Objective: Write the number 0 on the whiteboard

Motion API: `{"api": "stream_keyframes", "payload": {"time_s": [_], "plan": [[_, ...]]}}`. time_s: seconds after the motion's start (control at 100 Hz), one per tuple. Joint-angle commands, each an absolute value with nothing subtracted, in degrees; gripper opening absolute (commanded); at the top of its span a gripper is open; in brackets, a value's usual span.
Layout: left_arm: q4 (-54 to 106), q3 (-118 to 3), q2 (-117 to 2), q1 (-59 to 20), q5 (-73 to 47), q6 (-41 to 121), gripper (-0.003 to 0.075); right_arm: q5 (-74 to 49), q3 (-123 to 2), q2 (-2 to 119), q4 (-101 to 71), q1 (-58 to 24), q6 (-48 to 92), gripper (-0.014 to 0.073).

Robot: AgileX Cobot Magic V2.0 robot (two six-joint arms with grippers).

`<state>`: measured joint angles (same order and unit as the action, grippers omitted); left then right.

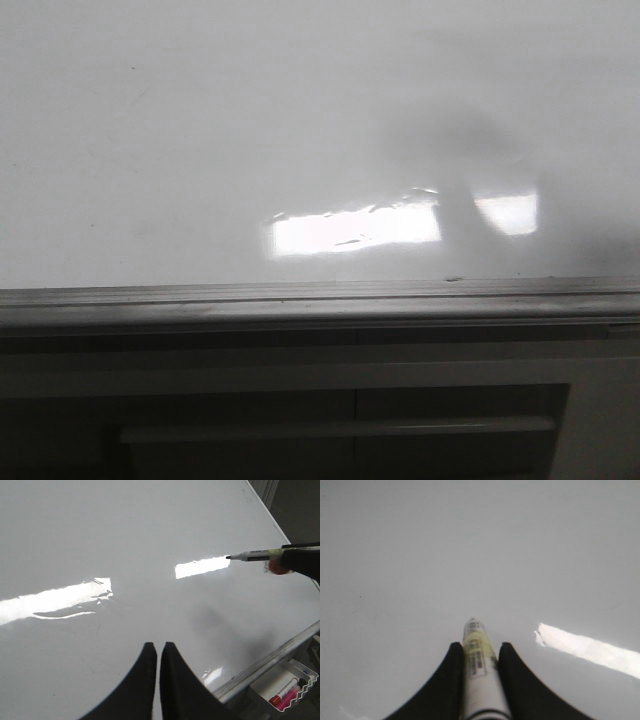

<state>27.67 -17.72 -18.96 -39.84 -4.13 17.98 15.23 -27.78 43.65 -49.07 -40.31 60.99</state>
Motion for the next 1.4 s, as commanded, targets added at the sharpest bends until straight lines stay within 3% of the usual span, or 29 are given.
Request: {"api": "stream_keyframes", "payload": {"time_s": [0.0, 0.45, 1.39], "plan": [[28.4, -19.3, -19.3, -39.8, 0.6, 17.4, -0.002, 17.0, -33.2, 48.1, -48.4, -39.9, 61.0, -0.0057], [29.9, -19.3, -19.3, -39.8, 0.5, 17.4, -0.002, 17.1, -44.3, 65.2, -52.7, -39.9, 61.0, -0.0057], [30.8, -19.3, -19.3, -39.8, -0.7, 17.4, -0.002, -0.4, -43.0, 68.8, -54.8, -39.9, 61.0, -0.0046]]}}
